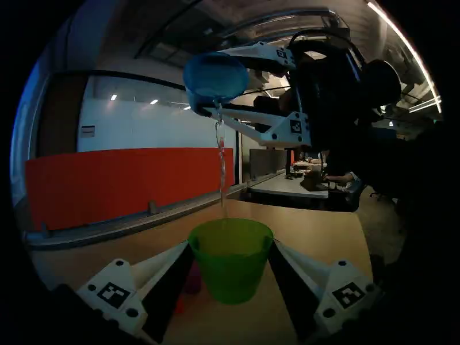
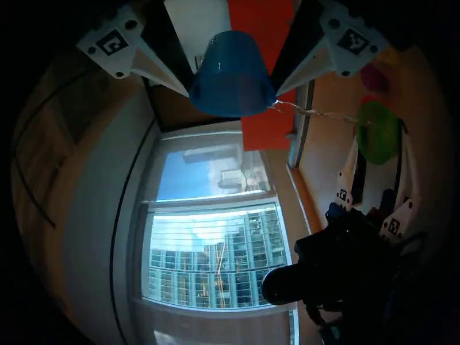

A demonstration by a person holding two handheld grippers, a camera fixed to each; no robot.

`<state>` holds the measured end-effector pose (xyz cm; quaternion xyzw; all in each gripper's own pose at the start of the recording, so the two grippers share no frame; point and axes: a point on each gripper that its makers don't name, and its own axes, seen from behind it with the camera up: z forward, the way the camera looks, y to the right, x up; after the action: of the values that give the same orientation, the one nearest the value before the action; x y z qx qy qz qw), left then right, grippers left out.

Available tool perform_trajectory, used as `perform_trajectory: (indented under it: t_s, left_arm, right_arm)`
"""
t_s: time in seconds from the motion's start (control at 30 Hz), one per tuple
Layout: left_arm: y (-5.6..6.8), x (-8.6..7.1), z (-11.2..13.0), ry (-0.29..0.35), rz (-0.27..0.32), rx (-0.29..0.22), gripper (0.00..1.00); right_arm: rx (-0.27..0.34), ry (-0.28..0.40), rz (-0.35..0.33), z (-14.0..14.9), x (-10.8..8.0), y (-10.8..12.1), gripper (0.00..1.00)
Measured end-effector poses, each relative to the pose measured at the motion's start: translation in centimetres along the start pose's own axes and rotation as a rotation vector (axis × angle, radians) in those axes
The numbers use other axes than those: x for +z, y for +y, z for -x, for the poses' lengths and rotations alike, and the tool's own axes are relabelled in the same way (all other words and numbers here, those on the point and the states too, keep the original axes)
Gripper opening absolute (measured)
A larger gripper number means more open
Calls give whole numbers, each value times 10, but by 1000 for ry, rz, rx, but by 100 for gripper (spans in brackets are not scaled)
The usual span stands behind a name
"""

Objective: Pour water

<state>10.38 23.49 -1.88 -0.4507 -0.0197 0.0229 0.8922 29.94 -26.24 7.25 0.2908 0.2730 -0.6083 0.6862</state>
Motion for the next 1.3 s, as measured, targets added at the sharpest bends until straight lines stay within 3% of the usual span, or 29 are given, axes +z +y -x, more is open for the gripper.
perform_trajectory:
  t_s: [1.07,1.3]
  left_arm:
    - [-5,-1,-3,5,-10,-1,86]
    - [-6,-2,-4,7,-12,1,86]
  right_arm:
    - [-207,16,26,-18,4,11,90]
    - [-199,21,24,-19,4,11,90]
